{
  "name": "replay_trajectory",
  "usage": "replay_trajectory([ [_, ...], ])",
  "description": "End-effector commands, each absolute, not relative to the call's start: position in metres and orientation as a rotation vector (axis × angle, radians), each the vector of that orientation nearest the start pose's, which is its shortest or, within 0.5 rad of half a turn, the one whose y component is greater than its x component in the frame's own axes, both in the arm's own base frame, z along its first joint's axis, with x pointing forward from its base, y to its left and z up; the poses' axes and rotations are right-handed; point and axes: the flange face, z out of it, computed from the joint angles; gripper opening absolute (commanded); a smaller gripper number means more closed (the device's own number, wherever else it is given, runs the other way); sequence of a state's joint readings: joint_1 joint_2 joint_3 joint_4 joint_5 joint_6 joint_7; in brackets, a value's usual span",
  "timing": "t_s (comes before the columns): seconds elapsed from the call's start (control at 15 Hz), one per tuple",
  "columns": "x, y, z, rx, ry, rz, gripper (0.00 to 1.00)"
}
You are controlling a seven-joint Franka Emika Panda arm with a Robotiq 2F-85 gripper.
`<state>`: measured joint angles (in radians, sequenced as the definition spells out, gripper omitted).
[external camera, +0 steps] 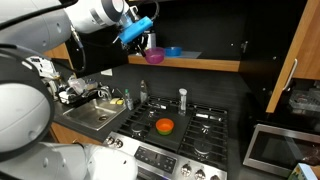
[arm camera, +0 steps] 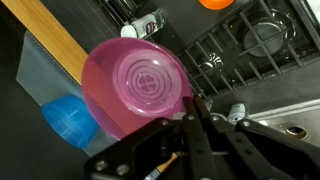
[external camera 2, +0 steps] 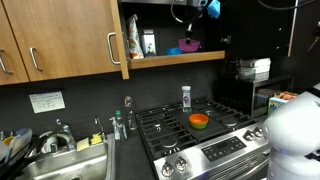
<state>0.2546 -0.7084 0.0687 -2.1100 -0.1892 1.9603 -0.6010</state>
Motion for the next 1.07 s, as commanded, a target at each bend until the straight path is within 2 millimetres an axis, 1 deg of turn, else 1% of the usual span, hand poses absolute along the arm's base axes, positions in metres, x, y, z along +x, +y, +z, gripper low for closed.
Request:
replay_trajectory([
  [0.0,0.352,0.127,0.756,-2.896,-1.705,-0.928,0.01],
  [0.13,0.363,0.134,0.767,-2.859,-1.736,-0.999,0.01],
  [0.33,0.386,0.143,0.783,-2.827,-1.748,-1.092,0.01],
  [0.53,0.408,0.147,0.796,-2.813,-1.736,-1.157,0.01],
  [0.73,0.429,0.146,0.807,-2.821,-1.703,-1.193,0.01],
  [1.0,0.454,0.136,0.822,-2.857,-1.634,-1.224,0.01],
])
